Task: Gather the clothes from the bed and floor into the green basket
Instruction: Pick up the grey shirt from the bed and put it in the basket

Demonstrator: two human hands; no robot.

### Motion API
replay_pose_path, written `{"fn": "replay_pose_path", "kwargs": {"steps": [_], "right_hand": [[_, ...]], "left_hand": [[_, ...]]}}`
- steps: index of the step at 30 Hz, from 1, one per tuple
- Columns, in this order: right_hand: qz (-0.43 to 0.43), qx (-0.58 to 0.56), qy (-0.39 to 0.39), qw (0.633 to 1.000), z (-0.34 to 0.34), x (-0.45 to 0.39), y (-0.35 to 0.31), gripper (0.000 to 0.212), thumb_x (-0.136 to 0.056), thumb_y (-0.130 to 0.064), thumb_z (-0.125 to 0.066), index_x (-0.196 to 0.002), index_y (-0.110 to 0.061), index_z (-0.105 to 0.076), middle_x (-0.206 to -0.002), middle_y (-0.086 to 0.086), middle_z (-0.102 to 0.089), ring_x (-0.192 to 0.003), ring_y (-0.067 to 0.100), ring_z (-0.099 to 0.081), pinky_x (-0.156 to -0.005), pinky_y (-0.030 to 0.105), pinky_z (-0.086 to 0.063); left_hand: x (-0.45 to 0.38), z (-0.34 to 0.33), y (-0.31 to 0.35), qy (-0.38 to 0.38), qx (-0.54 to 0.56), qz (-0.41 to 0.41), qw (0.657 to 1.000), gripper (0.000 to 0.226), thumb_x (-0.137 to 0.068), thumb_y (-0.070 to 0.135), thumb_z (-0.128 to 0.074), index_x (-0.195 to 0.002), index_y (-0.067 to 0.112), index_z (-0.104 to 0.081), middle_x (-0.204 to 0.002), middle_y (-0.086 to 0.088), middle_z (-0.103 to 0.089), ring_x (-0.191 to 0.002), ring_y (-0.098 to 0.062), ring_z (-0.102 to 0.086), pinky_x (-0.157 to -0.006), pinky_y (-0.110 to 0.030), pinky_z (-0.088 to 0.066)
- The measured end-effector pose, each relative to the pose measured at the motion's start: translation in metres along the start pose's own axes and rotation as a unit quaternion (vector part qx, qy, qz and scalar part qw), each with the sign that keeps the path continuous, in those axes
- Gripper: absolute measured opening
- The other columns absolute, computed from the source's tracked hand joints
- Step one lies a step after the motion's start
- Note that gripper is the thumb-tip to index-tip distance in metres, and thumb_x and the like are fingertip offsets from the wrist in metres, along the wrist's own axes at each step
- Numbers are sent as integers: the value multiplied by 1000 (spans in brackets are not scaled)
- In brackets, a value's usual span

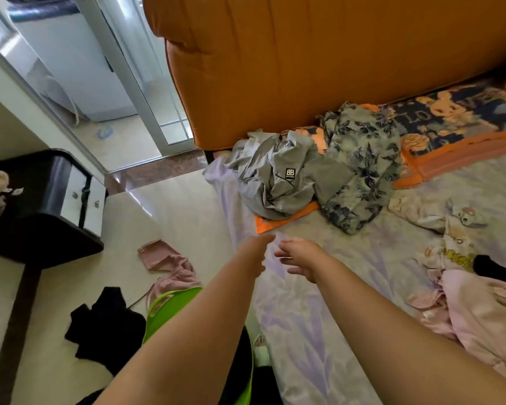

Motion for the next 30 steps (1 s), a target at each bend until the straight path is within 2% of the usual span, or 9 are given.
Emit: {"fn": "replay_pose_path", "kwargs": {"steps": [4, 7, 12, 17, 20, 22, 25, 27, 30], "right_hand": [[0, -9, 16, 1000, 8, -50, -45, 24, -97, -16, -42, -83, -25, -59, -100, 6, -64, -104, 25, -56, -92, 40, -42], [-13, -18, 30, 999, 10, -105, -75, 27, -95, -12, -42, -77, -23, -58, -90, 2, -63, -94, 22, -57, -85, 36, -41], [1, -34, 50, 998, 11, -187, -117, 31, -97, -4, -38, -78, -19, -57, -71, 2, -57, -60, 15, -50, -57, 25, -40], [36, 63, 139, 988, 51, -275, -158, 28, -91, -8, -50, -116, -11, -63, -78, 2, -56, -67, 14, -51, -53, 18, -40], [45, 101, 183, 977, 77, -301, -174, 33, -91, -13, -54, -124, -18, -57, -106, 5, -60, -90, 22, -55, -69, 27, -43], [53, 128, 210, 968, 92, -319, -183, 41, -91, -14, -52, -131, -21, -50, -123, 8, -58, -98, 25, -59, -76, 32, -47], [93, 194, 281, 935, 118, -333, -212, 60, -91, -13, -53, -145, -26, -30, -145, 8, -37, -109, 29, -56, -73, 32, -46], [128, 258, 313, 905, 132, -348, -239, 73, -93, -14, -55, -153, -24, -13, -159, 3, -14, -131, 30, -43, -87, 35, -44], [141, 285, 293, 901, 136, -371, -259, 89, -94, -20, -58, -155, -20, 7, -163, 1, 3, -145, 27, -24, -107, 38, -35]], "left_hand": [[-51, -21, 57, -20, -24, -4, 1000, 60, -78, 38, -69, -128, 11, -54, -127, -11, -57, -112, -28, -53, -88, -42, -44], [-100, -24, 96, -7, -40, -3, 999, 50, -77, 33, -69, -118, 6, -59, -113, -16, -65, -105, -32, -62, -91, -44, -49], [-155, -26, 147, -32, -25, -6, 999, 24, -88, 23, -67, -104, 7, -58, -86, -10, -58, -59, -17, -61, -49, -26, -48], [-227, -23, 203, -4, -68, -77, 995, 48, -89, 22, -65, -132, 10, -47, -83, -2, -53, -84, -22, -54, -75, -32, -44], [-253, -21, 237, 28, -153, -150, 976, 68, -91, 22, -59, -150, 19, -24, -120, -7, -55, -83, -18, -58, -68, -27, -48], [-275, -23, 262, 54, -207, -195, 957, 73, -93, 19, -55, -154, 23, -14, -148, -8, -39, -109, -24, -58, -72, -26, -46], [-303, -29, 285, 73, -265, -213, 937, 81, -95, 17, -53, -155, 22, 0, -162, -4, -5, -141, -29, -33, -86, -28, -42], [-321, -36, 298, 71, -286, -215, 931, 84, -95, 13, -54, -155, 19, 5, -163, -2, 8, -141, -31, -33, -91, -32, -46], [-344, -47, 318, 51, -303, -221, 926, 88, -94, 6, -54, -154, 17, 9, -162, 1, 17, -134, -33, -42, -79, -30, -53]]}}
Point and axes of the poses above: each hand's wrist, its own x-axis away from the middle knuckle, its own z-axis out of the back of the hand, y = z × x, the point moved 10 cm from there along -x, towards the middle knuckle
